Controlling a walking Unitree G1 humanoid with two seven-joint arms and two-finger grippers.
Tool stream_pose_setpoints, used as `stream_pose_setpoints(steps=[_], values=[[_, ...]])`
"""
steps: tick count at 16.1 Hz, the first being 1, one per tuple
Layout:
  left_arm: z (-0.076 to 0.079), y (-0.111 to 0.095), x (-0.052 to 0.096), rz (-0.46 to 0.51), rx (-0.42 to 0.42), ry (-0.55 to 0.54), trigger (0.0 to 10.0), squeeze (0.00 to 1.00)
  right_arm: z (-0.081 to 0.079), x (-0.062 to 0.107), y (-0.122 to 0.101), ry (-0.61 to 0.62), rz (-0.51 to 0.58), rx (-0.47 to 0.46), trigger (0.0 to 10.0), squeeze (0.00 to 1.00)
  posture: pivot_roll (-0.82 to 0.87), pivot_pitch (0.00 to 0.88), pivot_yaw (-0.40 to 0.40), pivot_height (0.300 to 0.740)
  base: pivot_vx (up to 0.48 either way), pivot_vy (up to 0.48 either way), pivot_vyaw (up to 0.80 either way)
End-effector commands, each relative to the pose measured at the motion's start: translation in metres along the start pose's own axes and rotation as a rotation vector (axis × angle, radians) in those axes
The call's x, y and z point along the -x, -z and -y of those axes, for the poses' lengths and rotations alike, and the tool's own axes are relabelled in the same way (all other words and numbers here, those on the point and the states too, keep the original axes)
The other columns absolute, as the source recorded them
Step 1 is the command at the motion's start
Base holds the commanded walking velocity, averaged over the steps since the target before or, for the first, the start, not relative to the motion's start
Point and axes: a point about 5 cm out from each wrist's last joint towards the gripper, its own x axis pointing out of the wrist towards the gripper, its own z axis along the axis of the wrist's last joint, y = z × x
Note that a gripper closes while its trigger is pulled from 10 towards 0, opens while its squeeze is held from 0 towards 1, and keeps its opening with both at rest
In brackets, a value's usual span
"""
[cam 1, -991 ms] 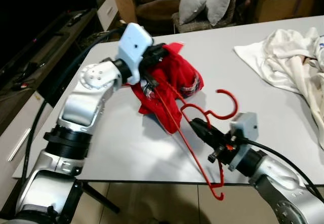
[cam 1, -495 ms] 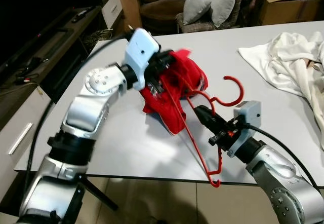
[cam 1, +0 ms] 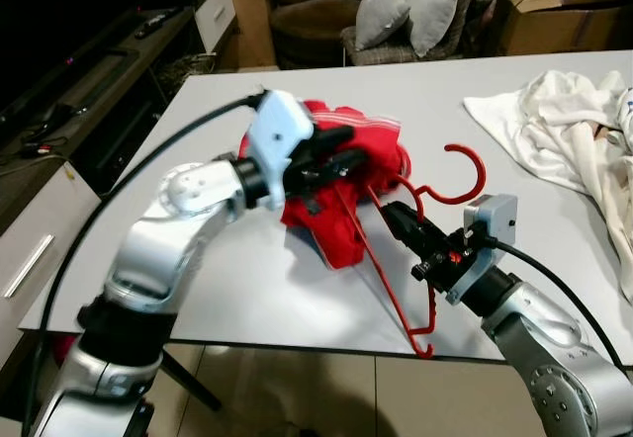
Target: Hang hanger
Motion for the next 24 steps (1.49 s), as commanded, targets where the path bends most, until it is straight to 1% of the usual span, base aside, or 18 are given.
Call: stream_pose_setpoints(steps=[1,2,3,4,6,7,8,9,10,12,14,24], values=[[-0.006,-0.004,0.010,0.008,0.002,-0.033,10.0,0.25,0.001,-0.002,-0.003,0.001,0.025,-0.010,10.0,0.00,-0.15,0.000,0.136,0.740,0.000,0.000,0.00],[-0.007,-0.002,0.018,-0.002,0.008,-0.042,10.0,0.00,0.002,-0.002,-0.004,0.007,0.033,-0.018,10.0,0.00,-0.14,0.000,0.133,0.740,0.000,0.000,0.00],[-0.007,0.003,0.027,-0.032,-0.006,-0.051,10.0,0.00,0.002,-0.002,-0.004,0.012,0.040,-0.026,10.0,0.00,-0.14,0.000,0.134,0.740,0.000,0.000,0.00],[-0.009,0.008,0.030,-0.064,-0.017,-0.077,10.0,1.00,0.002,-0.002,-0.004,0.012,0.041,-0.028,10.0,0.00,-0.14,0.000,0.135,0.740,0.000,0.000,0.00],[-0.023,0.027,0.043,-0.187,-0.074,-0.216,10.0,1.00,0.002,-0.002,-0.005,0.009,0.048,-0.030,10.0,0.00,-0.14,0.000,0.137,0.740,0.000,0.000,0.00],[-0.029,0.034,0.047,-0.233,-0.083,-0.280,10.0,1.00,0.001,-0.003,-0.005,0.007,0.053,-0.032,10.0,0.00,-0.14,0.000,0.137,0.740,0.000,0.000,0.00],[-0.034,0.039,0.048,-0.257,-0.075,-0.341,10.0,0.96,0.001,-0.003,-0.006,0.002,0.057,-0.033,10.0,0.00,-0.14,0.000,0.138,0.740,0.000,0.000,0.00],[-0.040,0.044,0.047,-0.259,-0.048,-0.421,10.0,0.00,0.000,-0.003,-0.007,-0.006,0.062,-0.033,10.0,0.00,-0.14,0.000,0.140,0.740,0.000,0.000,0.00],[-0.043,0.047,0.044,-0.246,-0.014,-0.459,10.0,0.00,-0.001,-0.004,-0.007,-0.011,0.066,-0.034,10.0,0.00,-0.15,0.000,0.140,0.740,0.000,0.000,0.00],[-0.044,0.053,0.030,-0.198,0.054,-0.492,10.0,0.00,-0.001,-0.003,-0.007,-0.015,0.068,-0.034,10.0,0.00,-0.16,0.000,0.145,0.740,0.000,0.000,0.00],[-0.046,0.056,0.025,-0.190,0.081,-0.506,10.0,0.00,-0.002,-0.002,-0.007,-0.017,0.069,-0.035,10.0,0.00,-0.17,0.000,0.149,0.740,0.000,0.000,0.00],[-0.046,0.056,0.025,-0.190,0.081,-0.506,10.0,0.00,-0.002,-0.002,-0.007,-0.017,0.069,-0.035,10.0,0.00,-0.17,0.000,0.149,0.740,0.000,0.000,0.00]])
